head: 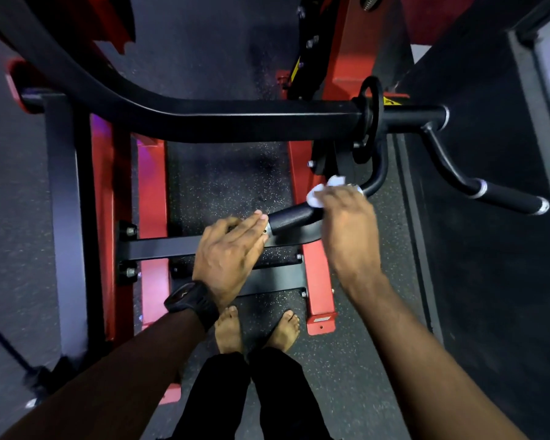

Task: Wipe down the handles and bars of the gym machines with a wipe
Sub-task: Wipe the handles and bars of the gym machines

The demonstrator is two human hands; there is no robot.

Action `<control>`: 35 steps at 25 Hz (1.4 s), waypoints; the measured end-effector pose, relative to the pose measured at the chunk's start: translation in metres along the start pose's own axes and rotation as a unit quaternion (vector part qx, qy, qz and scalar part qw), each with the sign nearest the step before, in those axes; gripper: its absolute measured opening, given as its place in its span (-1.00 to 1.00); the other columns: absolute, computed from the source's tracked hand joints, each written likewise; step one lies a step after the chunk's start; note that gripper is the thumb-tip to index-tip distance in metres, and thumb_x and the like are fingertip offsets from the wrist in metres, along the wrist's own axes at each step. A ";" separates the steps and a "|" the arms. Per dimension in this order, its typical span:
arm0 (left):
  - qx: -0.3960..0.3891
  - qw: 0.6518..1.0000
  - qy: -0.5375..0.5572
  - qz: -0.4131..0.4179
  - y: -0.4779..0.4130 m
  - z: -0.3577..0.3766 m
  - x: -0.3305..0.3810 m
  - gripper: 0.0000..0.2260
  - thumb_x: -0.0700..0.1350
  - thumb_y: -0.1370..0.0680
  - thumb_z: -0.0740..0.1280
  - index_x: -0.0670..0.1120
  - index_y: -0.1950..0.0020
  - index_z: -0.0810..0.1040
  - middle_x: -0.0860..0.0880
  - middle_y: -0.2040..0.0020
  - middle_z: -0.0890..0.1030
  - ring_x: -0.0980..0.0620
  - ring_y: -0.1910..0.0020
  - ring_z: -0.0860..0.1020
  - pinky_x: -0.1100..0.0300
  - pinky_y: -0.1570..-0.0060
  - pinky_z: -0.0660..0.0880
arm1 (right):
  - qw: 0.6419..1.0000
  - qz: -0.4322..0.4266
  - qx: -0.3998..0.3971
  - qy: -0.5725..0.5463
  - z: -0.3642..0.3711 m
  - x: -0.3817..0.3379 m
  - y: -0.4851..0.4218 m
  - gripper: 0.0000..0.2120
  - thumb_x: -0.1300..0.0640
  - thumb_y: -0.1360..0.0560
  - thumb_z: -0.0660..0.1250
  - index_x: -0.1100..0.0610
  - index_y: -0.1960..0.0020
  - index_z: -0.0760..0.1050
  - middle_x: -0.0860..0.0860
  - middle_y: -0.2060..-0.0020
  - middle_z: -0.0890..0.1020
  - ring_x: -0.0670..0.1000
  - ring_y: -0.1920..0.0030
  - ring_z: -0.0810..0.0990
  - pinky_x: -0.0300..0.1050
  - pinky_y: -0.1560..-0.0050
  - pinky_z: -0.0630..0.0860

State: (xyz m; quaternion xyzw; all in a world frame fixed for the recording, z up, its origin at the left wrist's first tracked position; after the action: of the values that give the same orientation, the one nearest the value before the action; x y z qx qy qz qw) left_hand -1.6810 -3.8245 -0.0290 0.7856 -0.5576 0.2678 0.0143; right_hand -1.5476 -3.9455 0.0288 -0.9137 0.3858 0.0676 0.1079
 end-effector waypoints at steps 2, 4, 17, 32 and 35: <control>-0.003 1.000 0.004 0.001 -0.001 0.000 -0.001 -0.67 0.02 -0.61 0.22 -0.06 -0.29 0.59 0.02 -0.25 0.61 -0.03 -0.06 0.47 0.09 0.01 0.40 | 0.978 0.150 0.107 -0.098 -0.009 0.016 0.014 -0.69 0.34 -0.46 0.18 0.23 -0.10 0.61 0.11 -0.08 0.60 0.08 -0.05 0.50 -0.35 -0.18 0.36; -0.007 1.000 0.002 0.001 -0.001 0.001 0.000 -0.67 0.02 -0.61 0.23 -0.07 -0.29 0.59 0.02 -0.26 0.61 -0.03 -0.09 0.47 0.06 0.00 0.46 | 0.898 0.314 0.195 -0.240 -0.001 0.016 0.024 -0.77 0.39 -0.48 0.21 0.21 -0.02 0.58 0.14 -0.04 0.56 0.01 0.01 0.48 -0.53 -0.01 0.30; 0.006 1.000 -0.013 -0.004 0.001 0.002 0.002 -0.67 0.02 -0.62 0.21 -0.07 -0.29 0.59 0.01 -0.24 0.62 -0.06 -0.08 0.52 0.05 0.04 0.52 | 0.441 0.513 0.185 -0.713 0.047 -0.028 0.037 -0.86 0.33 -0.64 0.12 0.15 -0.14 0.37 0.08 0.10 0.55 -0.06 0.13 0.56 -0.20 -0.02 0.58; 0.007 1.000 -0.014 -0.013 0.003 0.003 0.002 -0.66 0.03 -0.63 0.17 -0.05 -0.31 0.58 0.03 -0.25 0.61 -0.06 -0.07 0.51 0.06 0.04 0.52 | 0.352 0.527 0.226 -0.740 0.056 -0.049 0.039 -0.86 0.33 -0.65 0.11 0.13 -0.03 0.37 0.07 0.13 0.53 -0.08 0.14 0.54 -0.20 -0.03 0.57; 0.004 1.000 -0.010 -0.008 0.003 0.003 0.000 -0.67 0.02 -0.62 0.20 -0.05 -0.31 0.58 0.03 -0.25 0.61 -0.09 -0.07 0.54 0.03 0.04 0.54 | 0.349 0.527 0.244 -0.735 0.056 -0.045 0.037 -0.87 0.32 -0.64 0.12 0.12 -0.04 0.36 0.05 0.15 0.51 -0.10 0.18 0.51 -0.25 0.02 0.55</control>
State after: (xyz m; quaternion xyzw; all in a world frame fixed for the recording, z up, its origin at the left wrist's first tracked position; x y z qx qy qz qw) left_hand -1.6820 -3.8267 -0.0323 0.7925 -0.5504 0.2626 0.0075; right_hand -1.6078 -3.9254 -0.0210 -0.0398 0.5538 0.6580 0.5087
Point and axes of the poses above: each hand's wrist, its own y-axis away from the middle knuckle, its own z-axis out of the palm, x = y × z, the point moved 4 cm from there along -y, towards the middle knuckle
